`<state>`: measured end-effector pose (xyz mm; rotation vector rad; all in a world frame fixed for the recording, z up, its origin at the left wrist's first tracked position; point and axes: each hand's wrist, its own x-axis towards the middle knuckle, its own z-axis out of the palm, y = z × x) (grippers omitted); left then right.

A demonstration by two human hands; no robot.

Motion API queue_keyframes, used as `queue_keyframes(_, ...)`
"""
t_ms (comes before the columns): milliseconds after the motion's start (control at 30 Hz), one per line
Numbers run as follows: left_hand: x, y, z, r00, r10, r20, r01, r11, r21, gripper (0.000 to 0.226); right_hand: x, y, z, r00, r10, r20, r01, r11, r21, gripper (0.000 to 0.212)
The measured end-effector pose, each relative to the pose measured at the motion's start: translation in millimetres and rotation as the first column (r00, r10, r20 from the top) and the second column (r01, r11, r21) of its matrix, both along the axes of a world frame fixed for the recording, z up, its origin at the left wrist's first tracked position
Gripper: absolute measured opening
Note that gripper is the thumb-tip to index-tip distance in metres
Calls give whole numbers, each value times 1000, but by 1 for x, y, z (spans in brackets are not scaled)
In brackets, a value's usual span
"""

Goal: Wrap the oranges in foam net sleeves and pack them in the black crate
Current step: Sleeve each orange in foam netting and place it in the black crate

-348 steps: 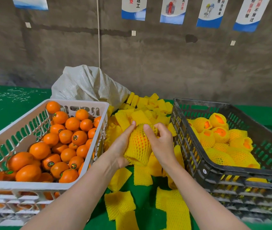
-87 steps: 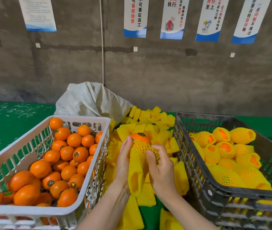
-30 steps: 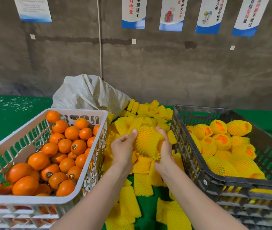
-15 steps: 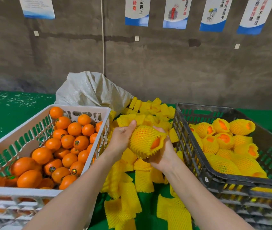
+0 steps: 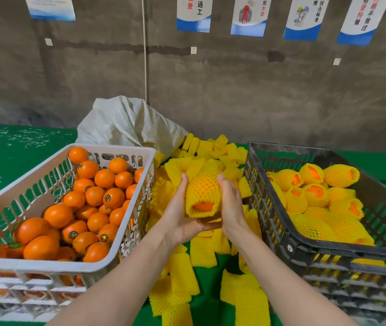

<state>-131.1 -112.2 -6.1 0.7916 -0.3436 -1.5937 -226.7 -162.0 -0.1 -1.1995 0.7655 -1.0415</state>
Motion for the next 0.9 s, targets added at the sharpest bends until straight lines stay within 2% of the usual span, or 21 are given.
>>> queue_keyframes(33, -2, 0, 1, 999, -3, -42, 3, 1000, -8, 76, -1, -3, -3, 998, -14, -54, 10, 997, -83, 18)
queue_keyframes(100, -2, -2, 2, 998, 61, -25, -62, 998, -19, 71, -8, -7, -4, 995, -4, -100, -11, 988, -157, 17)
queue_keyframes(167, 3, -3, 3, 989, 118, 94, -116, 993, -27, 70, -16, -11, -1, 996, 36, -86, -53, 977, -205, 27)
queue_keyframes(233, 6, -3, 3, 947, 147, 285, -146, 989, -28, 68, -19, -10, 3, 993, 30, -115, -63, 953, -295, 33)
queue_keyframes(300, 4, -4, 1, 887, 162, 432, -159, 986, -42, 67, -16, -8, 6, 978, -64, -199, -27, 905, -426, 37)
queue_keyframes(333, 3, -4, 2, 881, 151, 449, -143, 988, -51, 67, -13, -8, 7, 965, -128, -228, 2, 876, -482, 37)
queue_keyframes(400, 1, -2, 5, 905, 107, 411, -93, 994, -52, 66, -11, -9, 9, 953, -197, -231, 44, 843, -536, 35)
queue_keyframes(533, 10, 0, 10, 912, 91, 399, -72, 995, -61, 67, -11, -11, 11, 965, -184, -184, 54, 834, -550, 36)
queue_keyframes(633, 15, 4, 15, 920, 55, 388, -28, 997, -76, 60, -10, -10, 12, 982, -82, -170, -10, 877, -480, 36)
queue_keyframes(800, 14, 7, 16, 978, -44, 202, 58, 996, -63, 73, -9, -9, 20, 991, 95, -97, -122, 937, -326, 35)
queue_keyframes(900, 12, 9, 17, 984, -91, 153, 100, 993, -54, 65, -10, -9, 19, 989, 138, -48, -146, 948, -283, 31)
